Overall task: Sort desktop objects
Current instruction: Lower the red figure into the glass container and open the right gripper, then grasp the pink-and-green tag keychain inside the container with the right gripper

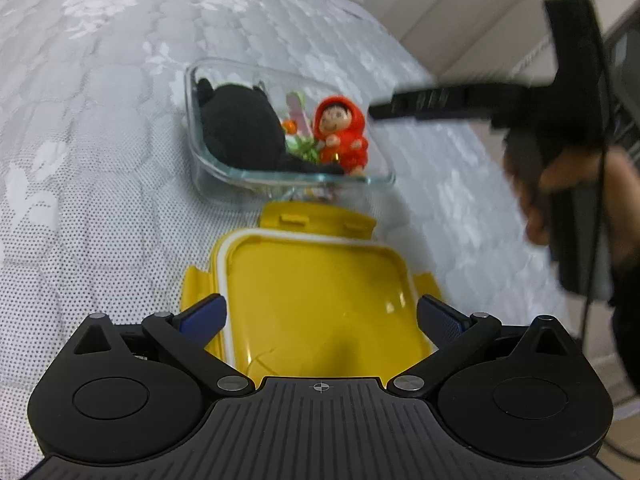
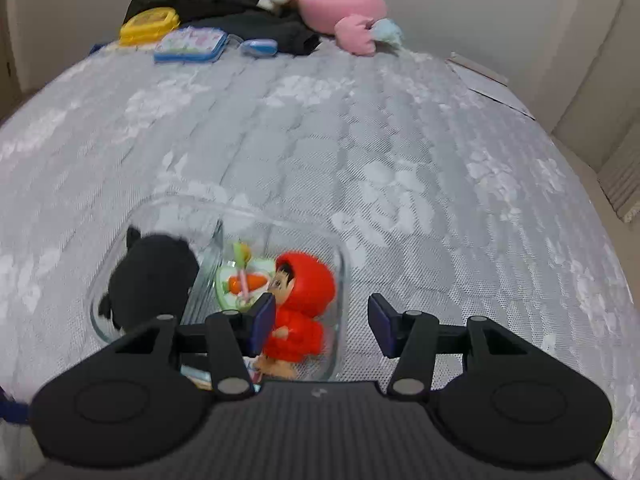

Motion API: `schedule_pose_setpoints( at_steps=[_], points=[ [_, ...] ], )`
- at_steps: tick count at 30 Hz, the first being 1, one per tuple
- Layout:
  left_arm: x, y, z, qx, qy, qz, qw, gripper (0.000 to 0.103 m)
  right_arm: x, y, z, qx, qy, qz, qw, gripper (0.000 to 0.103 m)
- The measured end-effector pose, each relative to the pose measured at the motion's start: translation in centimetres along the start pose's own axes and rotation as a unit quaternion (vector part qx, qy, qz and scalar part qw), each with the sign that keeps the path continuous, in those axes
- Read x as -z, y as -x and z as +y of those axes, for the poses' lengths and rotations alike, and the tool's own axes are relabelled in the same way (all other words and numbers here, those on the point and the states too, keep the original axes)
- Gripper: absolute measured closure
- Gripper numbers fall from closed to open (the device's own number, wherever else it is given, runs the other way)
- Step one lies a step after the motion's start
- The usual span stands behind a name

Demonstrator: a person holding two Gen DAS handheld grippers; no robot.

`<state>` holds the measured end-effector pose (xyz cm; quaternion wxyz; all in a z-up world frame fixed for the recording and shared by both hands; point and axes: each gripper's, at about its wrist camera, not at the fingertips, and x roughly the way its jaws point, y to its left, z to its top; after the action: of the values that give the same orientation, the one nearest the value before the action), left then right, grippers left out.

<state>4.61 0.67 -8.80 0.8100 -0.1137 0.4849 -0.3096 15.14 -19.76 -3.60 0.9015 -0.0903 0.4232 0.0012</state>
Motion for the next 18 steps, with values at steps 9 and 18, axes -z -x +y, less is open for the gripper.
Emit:
schedule_pose_setpoints(
  at_steps=[9,18],
  points=[
    [0.1,-0.1,-0.4,0.008,-0.014,0.001,0.9999,0.000,-2.9,-0.8,-1.3,-0.080,-0.071,0.008,0.994,0.065],
    [-0.2,-0.4,0.9,0.020,0.023,0.005,0.9995,0.000,-2.5,-6.6,4.0,-0.060,-0.013,0.037,0.997,0.069]
  ],
)
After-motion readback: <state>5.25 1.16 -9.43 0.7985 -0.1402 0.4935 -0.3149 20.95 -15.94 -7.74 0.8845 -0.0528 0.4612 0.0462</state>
